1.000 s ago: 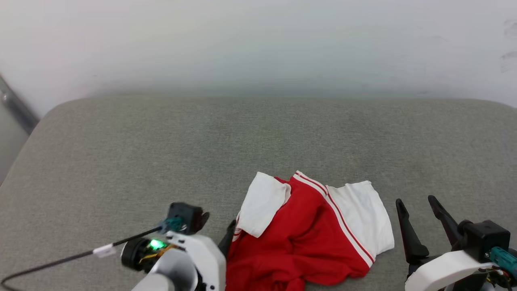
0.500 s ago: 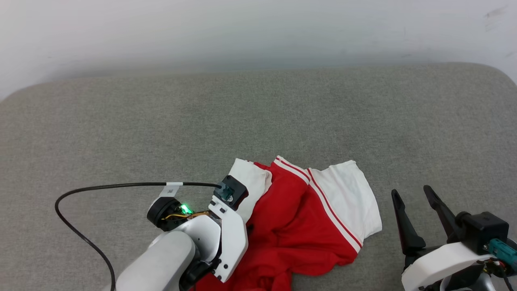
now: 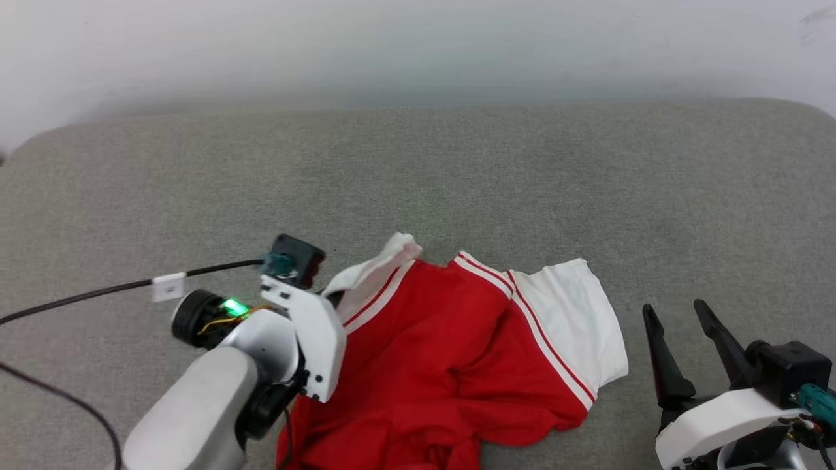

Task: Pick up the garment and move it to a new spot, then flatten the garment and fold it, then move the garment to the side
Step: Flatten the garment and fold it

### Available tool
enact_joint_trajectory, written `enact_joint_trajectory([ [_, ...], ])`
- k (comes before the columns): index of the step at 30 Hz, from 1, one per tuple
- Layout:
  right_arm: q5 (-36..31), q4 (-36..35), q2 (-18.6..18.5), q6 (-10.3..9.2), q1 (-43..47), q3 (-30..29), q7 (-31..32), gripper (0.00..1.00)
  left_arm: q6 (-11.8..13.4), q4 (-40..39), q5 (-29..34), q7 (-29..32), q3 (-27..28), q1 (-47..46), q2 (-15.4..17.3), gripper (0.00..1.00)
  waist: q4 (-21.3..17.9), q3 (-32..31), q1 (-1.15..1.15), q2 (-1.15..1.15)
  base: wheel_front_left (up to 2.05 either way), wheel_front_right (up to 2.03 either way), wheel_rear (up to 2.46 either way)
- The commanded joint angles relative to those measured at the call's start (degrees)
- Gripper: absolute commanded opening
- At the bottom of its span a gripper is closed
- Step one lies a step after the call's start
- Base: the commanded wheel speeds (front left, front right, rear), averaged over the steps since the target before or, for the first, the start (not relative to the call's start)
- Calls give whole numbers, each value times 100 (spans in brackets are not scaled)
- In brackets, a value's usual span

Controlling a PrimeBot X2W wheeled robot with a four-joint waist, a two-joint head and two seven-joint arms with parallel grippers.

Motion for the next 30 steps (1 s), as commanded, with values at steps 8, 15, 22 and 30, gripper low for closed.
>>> enact_joint_trajectory([
  [8, 49, 18, 7, -4, 36, -34, 72, 100, 1051, -298, -905, -764, 1218, 1522, 113, 0, 283, -129, 0, 0, 0, 0, 0],
  [15, 57, 46, 7, -4, 61, -43, 129, 100, 1117, 14, -1309, -1120, 1457, 2313, -52, 100, 372, -156, 0, 0, 0, 0, 0],
  [22, 11, 72, 7, -4, 100, -115, 189, 100, 1169, -110, -897, -1982, 1476, 2154, -112, 100, 375, -366, 0, 0, 0, 0, 0],
  [30, 8, 126, 7, -4, 210, -239, 322, 100, 1266, -638, -99, -3131, 1355, 1951, -19, 100, 287, -671, 0, 0, 0, 0, 0],
])
